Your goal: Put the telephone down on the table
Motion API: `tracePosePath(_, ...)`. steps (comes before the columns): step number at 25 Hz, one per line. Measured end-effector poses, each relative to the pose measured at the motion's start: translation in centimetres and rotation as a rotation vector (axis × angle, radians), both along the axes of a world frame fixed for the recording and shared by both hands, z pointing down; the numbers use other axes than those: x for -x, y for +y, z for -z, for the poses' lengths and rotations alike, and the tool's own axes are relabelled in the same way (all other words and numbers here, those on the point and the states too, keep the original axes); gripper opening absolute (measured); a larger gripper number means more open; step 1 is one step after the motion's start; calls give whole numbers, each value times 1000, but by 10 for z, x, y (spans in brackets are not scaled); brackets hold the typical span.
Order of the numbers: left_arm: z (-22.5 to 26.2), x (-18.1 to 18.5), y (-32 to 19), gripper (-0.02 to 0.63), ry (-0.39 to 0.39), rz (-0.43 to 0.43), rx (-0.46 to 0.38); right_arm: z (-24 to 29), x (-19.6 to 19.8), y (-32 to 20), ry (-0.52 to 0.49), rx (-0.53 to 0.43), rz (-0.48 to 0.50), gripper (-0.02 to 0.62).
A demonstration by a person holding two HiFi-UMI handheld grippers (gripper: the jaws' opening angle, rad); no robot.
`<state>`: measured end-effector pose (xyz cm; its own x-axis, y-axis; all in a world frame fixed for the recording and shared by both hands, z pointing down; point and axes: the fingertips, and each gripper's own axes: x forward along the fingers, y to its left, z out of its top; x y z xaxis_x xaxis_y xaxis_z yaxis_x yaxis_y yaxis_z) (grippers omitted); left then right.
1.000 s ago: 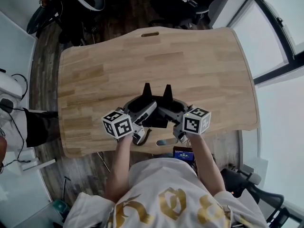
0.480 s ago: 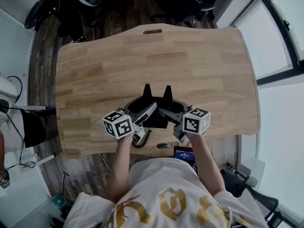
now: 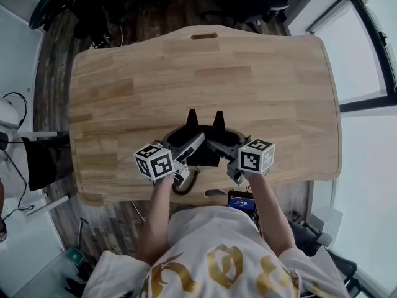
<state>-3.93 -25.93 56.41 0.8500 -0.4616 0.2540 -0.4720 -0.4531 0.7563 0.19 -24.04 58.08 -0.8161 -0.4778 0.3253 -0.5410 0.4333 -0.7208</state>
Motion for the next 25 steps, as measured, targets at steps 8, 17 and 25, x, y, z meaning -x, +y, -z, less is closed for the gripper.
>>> tracePosePath(8, -20, 2, -13, 273, 0, 12, 46, -18, 1, -12, -2, 35, 7, 235)
tracePosePath(17, -40, 6, -33, 272, 20, 52, 118, -35, 1, -34, -22, 77, -8, 235)
tracePosePath(25, -58, 9, -44, 259, 26, 61, 165, -50, 1, -47, -42, 120, -23, 235)
